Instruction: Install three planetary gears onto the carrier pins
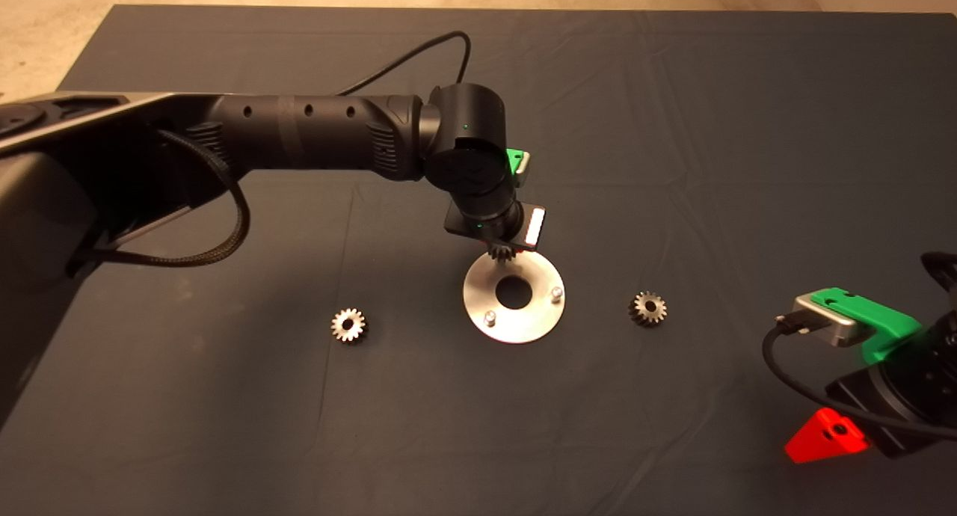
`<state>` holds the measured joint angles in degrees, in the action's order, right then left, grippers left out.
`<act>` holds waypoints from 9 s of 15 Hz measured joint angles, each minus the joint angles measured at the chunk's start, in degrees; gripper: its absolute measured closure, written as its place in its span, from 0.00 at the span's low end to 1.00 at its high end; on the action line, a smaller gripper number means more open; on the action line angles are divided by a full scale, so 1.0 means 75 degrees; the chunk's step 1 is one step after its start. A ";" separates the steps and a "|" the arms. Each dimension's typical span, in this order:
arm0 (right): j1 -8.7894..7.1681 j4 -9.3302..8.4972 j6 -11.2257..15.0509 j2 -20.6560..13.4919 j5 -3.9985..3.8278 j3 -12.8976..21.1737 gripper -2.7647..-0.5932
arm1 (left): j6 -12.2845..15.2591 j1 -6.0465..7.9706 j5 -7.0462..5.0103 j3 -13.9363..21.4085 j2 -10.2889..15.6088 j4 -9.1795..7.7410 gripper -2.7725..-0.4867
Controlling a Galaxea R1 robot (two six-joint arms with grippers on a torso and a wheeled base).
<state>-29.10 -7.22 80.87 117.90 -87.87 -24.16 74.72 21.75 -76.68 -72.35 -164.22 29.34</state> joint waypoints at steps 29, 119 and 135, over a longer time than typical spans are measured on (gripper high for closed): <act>0.0000 -0.0008 0.0000 -0.0060 0.0000 0.0000 0.06 | 0.0008 -0.0128 -0.0062 0.0096 0.0033 0.0291 0.82; 0.0003 -0.0011 -0.0003 -0.0057 0.0005 0.0000 0.05 | 0.0314 -0.0192 -0.1092 0.2146 0.3743 -0.2259 0.19; 0.0003 -0.0011 -0.0003 -0.0060 0.0003 0.0000 0.05 | 0.0166 -0.0676 -0.0621 0.2146 0.3740 -0.2245 0.19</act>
<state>-29.07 -7.30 80.85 117.44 -87.85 -24.16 75.96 16.68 -81.34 -56.26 -136.17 12.51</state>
